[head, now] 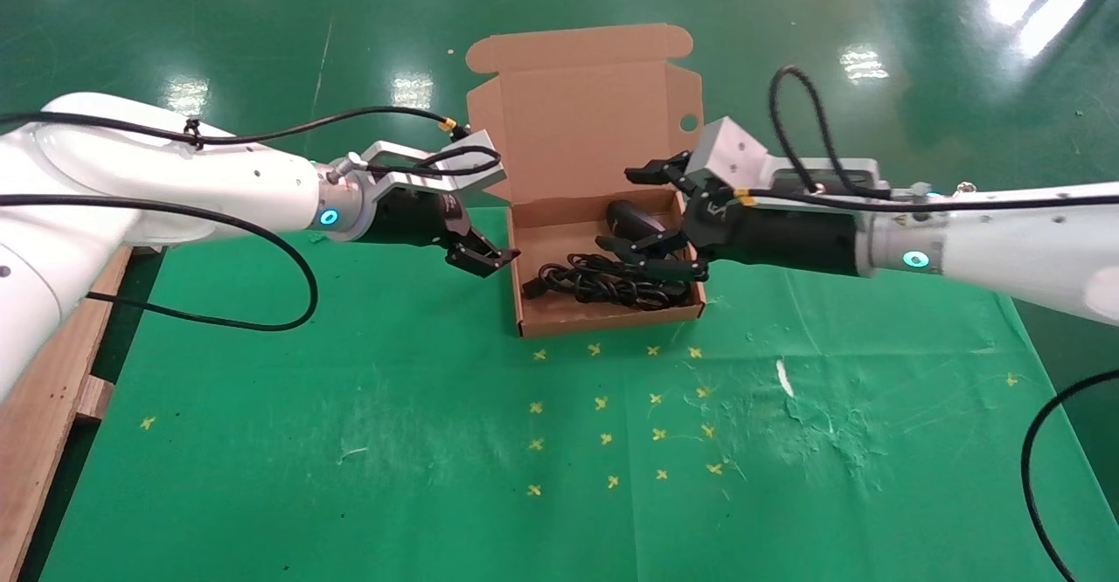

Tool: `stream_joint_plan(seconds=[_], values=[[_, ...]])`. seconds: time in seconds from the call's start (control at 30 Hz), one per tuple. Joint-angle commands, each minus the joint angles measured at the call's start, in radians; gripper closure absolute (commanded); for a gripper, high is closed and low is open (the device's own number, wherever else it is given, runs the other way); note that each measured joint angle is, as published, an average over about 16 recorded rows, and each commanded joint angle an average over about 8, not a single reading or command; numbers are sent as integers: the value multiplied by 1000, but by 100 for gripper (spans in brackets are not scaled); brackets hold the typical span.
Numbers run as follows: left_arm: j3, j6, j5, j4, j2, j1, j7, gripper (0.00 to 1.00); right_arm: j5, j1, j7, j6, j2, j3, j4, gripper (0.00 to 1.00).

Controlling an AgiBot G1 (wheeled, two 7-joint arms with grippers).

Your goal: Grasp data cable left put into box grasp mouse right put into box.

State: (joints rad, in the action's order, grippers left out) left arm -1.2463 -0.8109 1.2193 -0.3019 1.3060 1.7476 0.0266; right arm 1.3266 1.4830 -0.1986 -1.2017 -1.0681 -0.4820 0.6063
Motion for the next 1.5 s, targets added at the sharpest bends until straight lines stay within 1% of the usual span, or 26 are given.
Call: stream_joint_plan(seconds=[0.03,0.53,0.67,0.77,1.5], values=[[0,0,0,-1,0,0,1,0,-25,-17,16,-13,19,9,29,0],[-2,2,1,-5,-2,-1,4,0,-217,-149,141,-107,166,74,247,0],[20,-14,-11,-27,-17,-16,8,0,-268,-184,174,-132,206,91,305,0],[58,-41,-30,-64,-44,-42,14,0,-307,-210,199,-151,235,104,349,0],[413,-292,-209,-423,-298,-288,71,0,-579,-397,375,-286,444,197,659,0]])
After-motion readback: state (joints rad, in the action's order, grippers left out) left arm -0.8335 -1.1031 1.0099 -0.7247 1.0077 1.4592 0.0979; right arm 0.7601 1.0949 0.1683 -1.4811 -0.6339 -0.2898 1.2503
